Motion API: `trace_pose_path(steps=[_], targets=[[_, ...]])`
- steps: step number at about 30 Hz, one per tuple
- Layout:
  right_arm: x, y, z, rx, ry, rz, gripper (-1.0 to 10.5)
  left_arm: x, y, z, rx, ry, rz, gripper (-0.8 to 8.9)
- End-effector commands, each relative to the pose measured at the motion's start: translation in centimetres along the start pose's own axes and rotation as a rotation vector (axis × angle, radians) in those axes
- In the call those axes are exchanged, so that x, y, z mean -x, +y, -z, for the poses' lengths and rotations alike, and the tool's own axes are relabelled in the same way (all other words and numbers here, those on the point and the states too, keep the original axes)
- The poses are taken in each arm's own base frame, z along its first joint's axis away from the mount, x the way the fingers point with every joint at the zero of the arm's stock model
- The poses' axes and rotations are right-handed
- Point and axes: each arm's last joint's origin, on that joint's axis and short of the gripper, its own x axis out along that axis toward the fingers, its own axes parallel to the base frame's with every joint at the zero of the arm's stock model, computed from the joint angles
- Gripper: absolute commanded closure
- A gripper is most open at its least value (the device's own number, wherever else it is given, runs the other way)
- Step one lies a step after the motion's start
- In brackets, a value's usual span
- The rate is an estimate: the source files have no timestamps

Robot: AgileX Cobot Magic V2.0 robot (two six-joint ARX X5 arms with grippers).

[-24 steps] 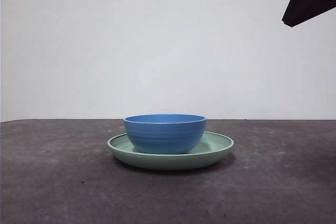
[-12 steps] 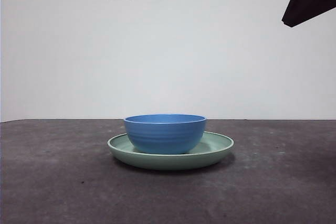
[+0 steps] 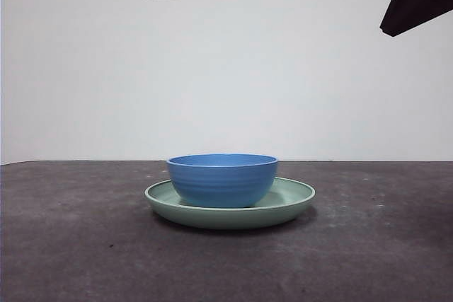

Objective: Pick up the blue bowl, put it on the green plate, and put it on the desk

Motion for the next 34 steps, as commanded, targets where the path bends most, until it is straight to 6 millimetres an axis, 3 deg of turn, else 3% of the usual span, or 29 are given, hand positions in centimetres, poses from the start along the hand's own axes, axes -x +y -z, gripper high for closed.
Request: trace_pose_path(steps=[1,10,16,19,23,34], targets=[[0.1,0.2,-0.4,0.023,-0.013,-0.005,9.4,-0.2,0.0,0.7,0.006,0.025,0.001,8.03],[0.8,0.0,-0.5,0.089,-0.06,0.044,9.4,-0.2,0.0,0.7,0.006,0.025,0.001,8.03],[3.5,-0.9,-0.6,0.147,-0.378,0.168,9.4,-0.2,0.0,0.7,0.006,0.025,0.001,8.03],[4.8,-1.8,0.9,0.149,-0.541,0.269,9.4,-0.2,0.0,0.7,0.006,0.025,0.001,8.03],[5.0,-3.1,3.6,0.145,-0.699,0.417,9.4,-0.2,0.0,0.7,0.006,0.025,0.001,8.03],[2.6,-5.7,9.9,0.118,-0.951,0.74,9.4,-0.2,0.0,0.7,0.006,0.025,0.001,8.03]])
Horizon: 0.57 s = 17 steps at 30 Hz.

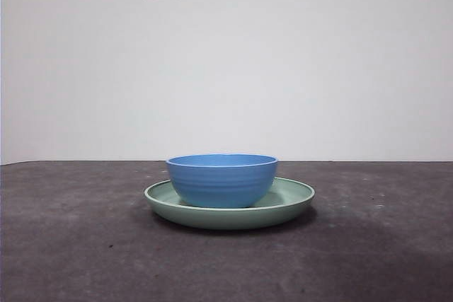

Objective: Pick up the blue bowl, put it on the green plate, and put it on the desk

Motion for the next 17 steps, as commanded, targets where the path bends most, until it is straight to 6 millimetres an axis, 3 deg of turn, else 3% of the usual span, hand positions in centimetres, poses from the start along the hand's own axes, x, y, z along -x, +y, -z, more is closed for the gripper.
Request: trace_pose_path(steps=[1,12,17], targets=[[0.3,-0.2,1.4,0.003,-0.02,0.064,9.4,-0.2,0.0,0.7,0.006,0.025,0.001,8.03],[0.2,-0.3,7.1,-0.026,0.043,0.112,9.4,-0.2,0.0,0.7,0.006,0.025,0.001,8.03],[0.2,-0.3,8.3,-0.053,0.084,0.112,9.4,-0.2,0.0,0.7,0.006,0.025,0.001,8.03]])
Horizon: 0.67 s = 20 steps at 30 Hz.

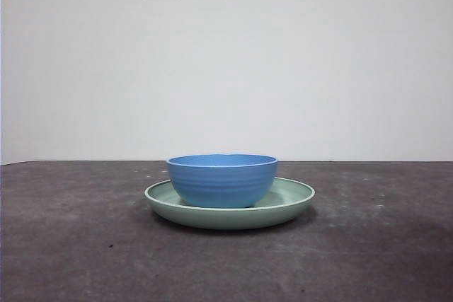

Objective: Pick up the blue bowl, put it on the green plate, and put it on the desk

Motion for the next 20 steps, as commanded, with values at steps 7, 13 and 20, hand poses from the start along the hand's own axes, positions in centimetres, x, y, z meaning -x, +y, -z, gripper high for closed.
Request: trace_pose_path(steps=[7,13,20], targets=[[0.2,0.0,1.0,-0.03,0.082,0.005,9.4,-0.19,-0.01,0.73,0.006,0.025,0.001,8.03],[0.25,0.03,0.81,-0.061,0.06,0.0,9.4,-0.19,-0.01,0.73,0.006,0.025,0.001,8.03],[0.25,0.03,0.69,-0.059,0.048,0.001,9.4,-0.19,-0.01,0.73,0.006,0.025,0.001,8.03]])
